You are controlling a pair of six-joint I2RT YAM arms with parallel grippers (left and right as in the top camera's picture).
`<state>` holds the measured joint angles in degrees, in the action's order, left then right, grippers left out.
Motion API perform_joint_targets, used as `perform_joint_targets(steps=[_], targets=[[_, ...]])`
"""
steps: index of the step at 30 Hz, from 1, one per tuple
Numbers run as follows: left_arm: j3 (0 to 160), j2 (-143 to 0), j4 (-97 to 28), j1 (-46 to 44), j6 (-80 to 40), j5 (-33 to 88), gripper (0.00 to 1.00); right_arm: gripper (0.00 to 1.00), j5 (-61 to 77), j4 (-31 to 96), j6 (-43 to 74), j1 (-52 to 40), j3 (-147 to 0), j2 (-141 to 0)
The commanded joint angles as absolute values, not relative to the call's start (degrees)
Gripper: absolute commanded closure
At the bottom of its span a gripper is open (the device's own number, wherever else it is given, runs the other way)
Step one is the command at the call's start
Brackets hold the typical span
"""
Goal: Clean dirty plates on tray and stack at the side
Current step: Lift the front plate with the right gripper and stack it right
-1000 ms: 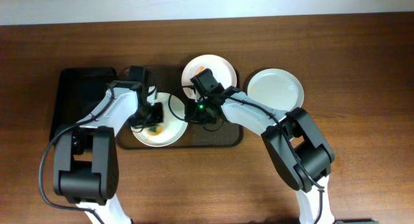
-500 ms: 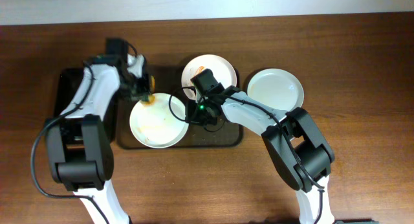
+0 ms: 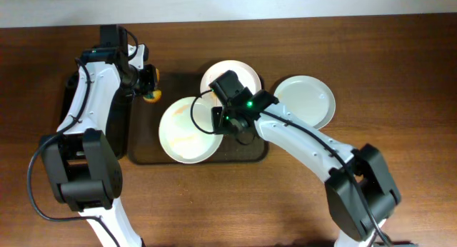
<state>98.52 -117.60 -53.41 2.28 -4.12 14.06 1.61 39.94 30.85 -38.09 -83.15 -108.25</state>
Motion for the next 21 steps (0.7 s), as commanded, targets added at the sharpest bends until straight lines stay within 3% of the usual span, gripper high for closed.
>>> perform_joint_targets(steps=[1, 11, 21], targets=[[98.5, -117.3, -53.5, 2.3, -4.4, 13.6, 0.99, 0.96, -15.7, 42.0, 28.0, -41.2, -84.4, -101.8], [98.5, -117.3, -53.9, 2.0, -4.4, 13.6, 1.00, 0.96, -62.5, 43.3, 24.2, -53.2, -84.3, -95.8], [98.5, -117.3, -53.9, 2.0, -4.4, 13.6, 1.00, 0.96, -72.9, 41.5, 21.8, -57.8, -84.4, -95.8]])
